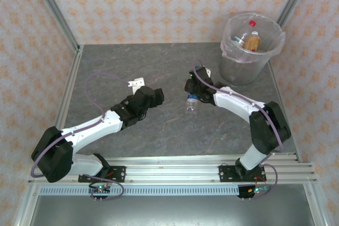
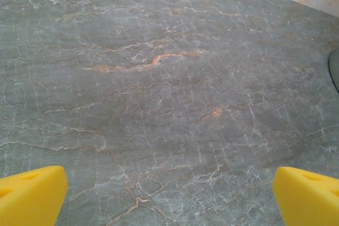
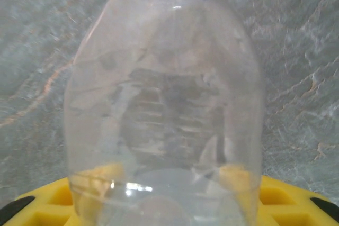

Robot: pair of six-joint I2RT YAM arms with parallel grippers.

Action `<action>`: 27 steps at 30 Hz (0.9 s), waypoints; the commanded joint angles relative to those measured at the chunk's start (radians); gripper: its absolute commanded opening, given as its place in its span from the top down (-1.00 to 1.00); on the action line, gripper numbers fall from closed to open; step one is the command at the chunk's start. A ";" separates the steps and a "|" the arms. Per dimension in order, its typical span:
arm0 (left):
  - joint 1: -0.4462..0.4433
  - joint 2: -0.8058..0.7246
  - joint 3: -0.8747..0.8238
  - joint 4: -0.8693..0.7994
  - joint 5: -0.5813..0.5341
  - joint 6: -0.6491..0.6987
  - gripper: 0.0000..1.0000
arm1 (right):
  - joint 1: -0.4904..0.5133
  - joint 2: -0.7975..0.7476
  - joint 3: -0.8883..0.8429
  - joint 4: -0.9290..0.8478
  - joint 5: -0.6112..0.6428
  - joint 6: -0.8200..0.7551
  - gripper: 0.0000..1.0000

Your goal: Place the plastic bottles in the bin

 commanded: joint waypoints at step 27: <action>0.012 -0.031 0.032 -0.076 -0.077 -0.057 -1.00 | -0.145 -0.377 -0.104 0.563 0.105 -0.194 0.12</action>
